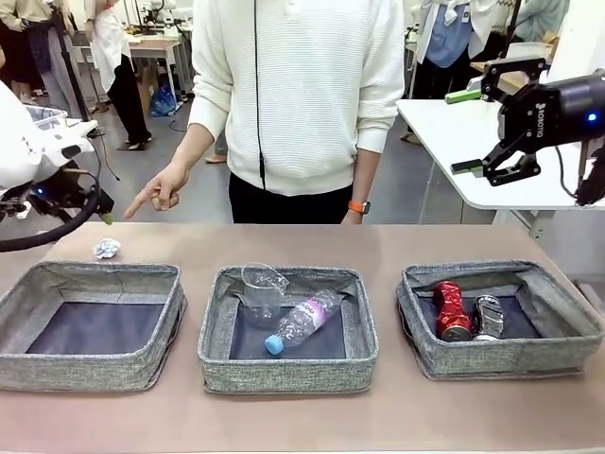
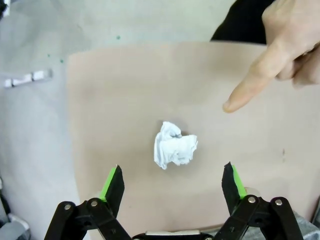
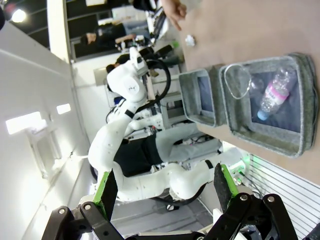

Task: Sort the waste into the appropriate baskets.
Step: Pick up the waste item pointed out by the person.

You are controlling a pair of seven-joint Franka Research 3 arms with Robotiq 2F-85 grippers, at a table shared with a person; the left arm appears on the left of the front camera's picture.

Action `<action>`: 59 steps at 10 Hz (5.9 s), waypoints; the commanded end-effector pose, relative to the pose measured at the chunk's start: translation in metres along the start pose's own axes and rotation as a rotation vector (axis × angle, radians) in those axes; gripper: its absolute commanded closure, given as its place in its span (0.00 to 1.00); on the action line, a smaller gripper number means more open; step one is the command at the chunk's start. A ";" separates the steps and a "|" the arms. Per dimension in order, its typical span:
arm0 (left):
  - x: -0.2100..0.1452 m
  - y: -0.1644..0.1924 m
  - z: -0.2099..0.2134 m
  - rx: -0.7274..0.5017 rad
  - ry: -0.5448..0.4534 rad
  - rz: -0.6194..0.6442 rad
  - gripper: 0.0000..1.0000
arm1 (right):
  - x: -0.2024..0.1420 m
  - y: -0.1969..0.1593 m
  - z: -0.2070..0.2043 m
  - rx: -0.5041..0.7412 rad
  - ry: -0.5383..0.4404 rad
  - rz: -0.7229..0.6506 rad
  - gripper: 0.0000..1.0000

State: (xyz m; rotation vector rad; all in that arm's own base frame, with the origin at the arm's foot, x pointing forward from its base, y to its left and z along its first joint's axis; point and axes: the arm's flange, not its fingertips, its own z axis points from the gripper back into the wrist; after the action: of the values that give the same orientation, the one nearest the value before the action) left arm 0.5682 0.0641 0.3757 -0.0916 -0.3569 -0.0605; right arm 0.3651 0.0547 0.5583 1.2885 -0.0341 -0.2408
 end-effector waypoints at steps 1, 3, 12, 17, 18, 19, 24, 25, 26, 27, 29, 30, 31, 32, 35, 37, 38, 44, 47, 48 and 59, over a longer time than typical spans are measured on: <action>0.006 0.008 -0.011 -0.051 0.064 0.009 0.00 | 0.000 0.004 -0.001 0.031 0.000 -0.013 0.00; 0.005 0.009 -0.018 -0.039 0.071 0.010 0.00 | 0.000 0.004 -0.001 0.031 0.000 -0.013 0.00; 0.010 0.008 -0.033 -0.092 -0.050 -0.029 0.00 | 0.000 0.004 -0.001 0.031 0.000 -0.013 0.00; 0.011 0.015 -0.050 -0.094 -0.016 -0.013 0.00 | 0.000 0.004 -0.001 0.031 0.000 -0.013 0.00; 0.010 0.017 -0.052 -0.090 -0.015 -0.010 0.00 | 0.000 0.004 -0.001 0.031 0.000 -0.013 0.00; 0.007 0.015 -0.052 -0.068 -0.017 0.004 0.00 | 0.000 0.004 -0.001 0.031 0.000 -0.013 0.00; 0.008 0.013 -0.056 -0.047 0.047 -0.016 1.00 | 0.000 0.004 -0.001 0.031 0.000 -0.013 0.00; 0.008 0.013 -0.056 -0.048 0.050 -0.014 1.00 | 0.000 0.004 -0.001 0.031 0.000 -0.013 0.00; 0.008 0.013 -0.056 -0.046 0.056 -0.017 1.00 | 0.000 0.004 -0.001 0.031 0.000 -0.013 0.00; 0.008 0.013 -0.057 -0.043 0.064 -0.018 1.00 | 0.000 0.004 -0.001 0.031 0.000 -0.013 0.00; 0.008 0.014 -0.058 -0.040 0.071 -0.019 1.00 | 0.000 0.004 -0.001 0.031 0.000 -0.013 0.00; 0.008 0.014 -0.057 -0.041 0.069 -0.017 1.00 | 0.000 0.004 -0.001 0.031 0.000 -0.013 0.00; 0.008 0.014 -0.057 -0.039 0.068 -0.016 1.00 | 0.000 0.004 -0.001 0.031 0.000 -0.013 0.00; 0.008 0.015 -0.057 -0.037 0.067 -0.014 1.00 | 0.000 0.004 -0.001 0.031 0.000 -0.013 0.00; 0.007 0.016 -0.043 -0.009 0.051 0.015 1.00 | 0.000 0.004 -0.001 0.031 0.000 -0.013 0.00; -0.001 0.012 -0.004 -0.003 0.048 0.077 1.00 | 0.000 0.004 -0.001 0.031 0.000 -0.013 0.00; -0.010 0.007 0.025 0.006 0.054 0.100 1.00 | 0.000 0.004 -0.001 0.031 0.000 -0.013 0.00; -0.079 -0.066 0.243 -0.149 -0.135 0.256 1.00 | 0.000 0.004 -0.001 0.031 0.000 -0.013 0.00; -0.079 -0.071 0.267 -0.182 -0.087 0.179 1.00 | 0.000 0.004 -0.001 0.031 0.000 -0.013 0.00; -0.079 -0.071 0.267 -0.182 -0.087 0.179 1.00 | 0.000 0.004 -0.001 0.031 0.000 -0.013 0.00; -0.097 -0.432 0.461 -0.086 -0.130 -0.001 0.93 | 0.000 0.004 -0.001 0.031 0.000 -0.013 0.00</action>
State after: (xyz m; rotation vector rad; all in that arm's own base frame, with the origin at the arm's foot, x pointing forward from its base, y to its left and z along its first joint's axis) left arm 0.2737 -0.3027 0.7916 -0.2181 -0.4838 -0.1092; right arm 0.3649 0.0546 0.5588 1.2869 -0.0323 -0.2390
